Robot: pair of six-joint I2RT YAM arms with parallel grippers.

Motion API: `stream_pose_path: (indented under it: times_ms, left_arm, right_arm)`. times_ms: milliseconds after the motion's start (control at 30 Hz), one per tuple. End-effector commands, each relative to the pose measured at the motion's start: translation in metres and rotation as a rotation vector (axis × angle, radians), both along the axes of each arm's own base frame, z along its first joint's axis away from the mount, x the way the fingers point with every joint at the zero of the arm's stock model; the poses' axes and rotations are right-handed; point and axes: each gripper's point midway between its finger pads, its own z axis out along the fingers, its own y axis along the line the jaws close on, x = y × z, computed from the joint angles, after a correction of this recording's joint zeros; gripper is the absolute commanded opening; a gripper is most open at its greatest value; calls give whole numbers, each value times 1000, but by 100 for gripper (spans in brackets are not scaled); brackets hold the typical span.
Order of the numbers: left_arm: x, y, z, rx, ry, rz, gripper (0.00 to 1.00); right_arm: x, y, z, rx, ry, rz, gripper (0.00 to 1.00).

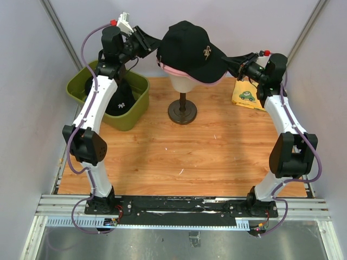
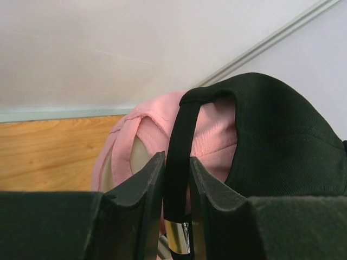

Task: Stack the hats
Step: Stack the hat on the hat.

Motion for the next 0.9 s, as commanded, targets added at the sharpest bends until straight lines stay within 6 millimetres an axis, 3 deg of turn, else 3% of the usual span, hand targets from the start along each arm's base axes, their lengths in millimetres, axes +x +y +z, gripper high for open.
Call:
stream_pose_path:
  times_ms: [0, 167, 500, 700, 867]
  left_arm:
    - [10, 3, -53, 127, 129, 47, 26]
    - [12, 18, -61, 168, 153, 137, 12]
    - [9, 34, -62, 168, 137, 226, 9]
    - [13, 39, -77, 205, 169, 249, 7]
    - [16, 48, -88, 238, 192, 296, 4]
  right_arm:
    - [8, -5, -7, -26, 14, -15, 20]
    - [7, -4, -7, -30, 13, -13, 20]
    - [5, -7, -12, -38, 23, -19, 19]
    - [5, -12, -14, -54, 28, -34, 17]
    - [7, -19, -19, -77, 38, -49, 5]
